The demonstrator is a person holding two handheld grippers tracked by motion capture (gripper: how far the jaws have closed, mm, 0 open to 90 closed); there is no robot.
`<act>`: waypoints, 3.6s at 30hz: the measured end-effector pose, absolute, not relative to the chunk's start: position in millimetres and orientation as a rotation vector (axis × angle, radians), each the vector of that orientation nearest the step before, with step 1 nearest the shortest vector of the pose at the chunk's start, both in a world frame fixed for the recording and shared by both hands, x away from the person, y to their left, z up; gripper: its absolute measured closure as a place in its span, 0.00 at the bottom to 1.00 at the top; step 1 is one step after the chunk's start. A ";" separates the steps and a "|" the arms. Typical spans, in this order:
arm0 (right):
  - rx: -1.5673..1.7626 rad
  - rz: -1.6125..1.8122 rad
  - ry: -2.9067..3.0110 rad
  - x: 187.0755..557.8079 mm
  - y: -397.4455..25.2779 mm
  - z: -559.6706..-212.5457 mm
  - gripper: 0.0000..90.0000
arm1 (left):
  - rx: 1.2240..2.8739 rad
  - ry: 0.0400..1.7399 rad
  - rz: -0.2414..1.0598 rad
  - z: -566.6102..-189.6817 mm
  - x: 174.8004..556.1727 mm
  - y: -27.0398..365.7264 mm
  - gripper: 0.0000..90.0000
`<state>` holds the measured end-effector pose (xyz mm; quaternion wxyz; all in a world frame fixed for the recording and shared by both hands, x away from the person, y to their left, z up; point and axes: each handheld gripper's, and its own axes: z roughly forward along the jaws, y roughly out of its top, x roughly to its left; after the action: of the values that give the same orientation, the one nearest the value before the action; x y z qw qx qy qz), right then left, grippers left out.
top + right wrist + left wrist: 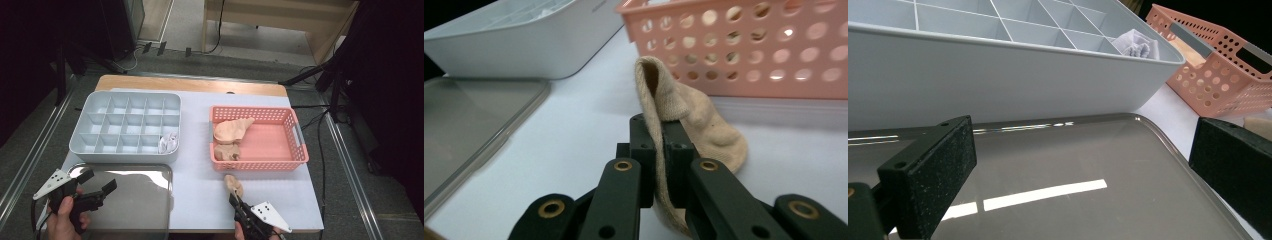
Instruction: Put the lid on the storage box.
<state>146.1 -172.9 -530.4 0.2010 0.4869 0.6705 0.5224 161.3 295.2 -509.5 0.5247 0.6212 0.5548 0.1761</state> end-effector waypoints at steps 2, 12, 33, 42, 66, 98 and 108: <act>1.358 1.464 1.893 144.6 -168.5 -532.5 0.97 | 1.486 1.327 0.421 -509.1 161.1 295.6 0.00; 1.296 1.486 1.965 145.5 -158.9 -530.7 0.45 | 1.483 1.329 0.421 -509.0 161.3 296.5 0.00; 1.341 1.393 1.906 197.0 -170.2 -482.2 0.34 | 1.486 1.332 0.427 -509.1 161.0 296.0 0.00; 1.366 1.316 1.852 227.8 -165.6 -465.1 0.38 | 1.490 1.332 0.422 -509.9 161.6 296.6 0.00; 1.465 1.167 1.965 295.9 -157.6 -460.8 0.54 | 1.494 1.333 0.415 -510.2 162.5 296.6 0.00; 2.061 0.728 2.309 366.7 -136.2 -481.3 0.35 | 1.474 1.338 0.410 -508.9 163.4 299.5 0.00; 1.933 0.540 2.318 368.6 -132.9 -483.5 0.78 | 1.469 1.338 0.411 -508.2 163.2 301.5 0.00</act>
<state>368.6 -132.9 -483.5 0.0378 0.6299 0.7555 0.1759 163.2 301.5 -508.2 0.5280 0.6146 0.5602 0.1721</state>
